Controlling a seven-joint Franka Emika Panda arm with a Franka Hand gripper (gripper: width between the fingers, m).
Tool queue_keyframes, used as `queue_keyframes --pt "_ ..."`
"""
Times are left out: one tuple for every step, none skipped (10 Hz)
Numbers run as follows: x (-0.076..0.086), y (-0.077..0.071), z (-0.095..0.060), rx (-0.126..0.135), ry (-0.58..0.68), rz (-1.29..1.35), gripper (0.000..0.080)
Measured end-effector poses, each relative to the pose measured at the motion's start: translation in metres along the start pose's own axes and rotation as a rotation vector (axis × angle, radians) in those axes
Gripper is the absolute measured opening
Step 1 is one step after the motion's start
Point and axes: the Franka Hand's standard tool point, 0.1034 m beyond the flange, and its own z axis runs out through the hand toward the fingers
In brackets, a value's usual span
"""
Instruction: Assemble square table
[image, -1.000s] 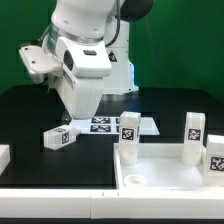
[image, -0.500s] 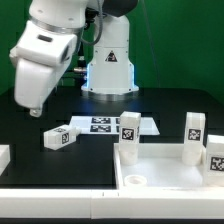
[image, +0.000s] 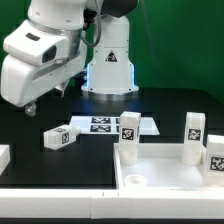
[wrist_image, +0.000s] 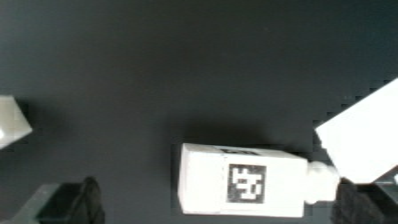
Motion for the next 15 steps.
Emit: queue_keyframes --pt "0.002 0.006 -0.003 -0.003 0.006 0.18 0.0649" --pt "0.006 0.005 -0.003 -0.011 0.013 0.36 0.0649" --pt "0.013 0.003 -0.001 -0.003 0.03 0.512 0.0649" --pt "0.015 0.004 0.0 0.023 0.043 0.596 0.0649" --pt "0.017 0.003 0.0 0.023 0.043 0.651 0.0649" --pt "0.018 0.003 0.0 0.025 0.043 0.703 0.0649" --pt "0.019 0.002 0.0 0.028 0.044 0.748 0.0649" --pt "0.021 0.002 -0.001 0.036 0.049 0.817 0.0649" --pt "0.023 0.001 -0.003 0.095 0.057 0.886 0.0649" --pt "0.027 0.006 -0.006 0.164 0.079 0.972 0.0649" --pt "0.032 0.009 -0.009 0.242 0.099 1.075 0.0649" --pt "0.032 0.009 -0.011 0.324 0.101 1.132 0.0649" --pt "0.028 0.015 -0.012 0.336 0.096 1.142 0.0649" --pt "0.03 0.015 -0.011 0.329 0.098 1.138 0.0649" --pt "0.031 0.014 -0.011 0.33 0.098 1.138 0.0649"
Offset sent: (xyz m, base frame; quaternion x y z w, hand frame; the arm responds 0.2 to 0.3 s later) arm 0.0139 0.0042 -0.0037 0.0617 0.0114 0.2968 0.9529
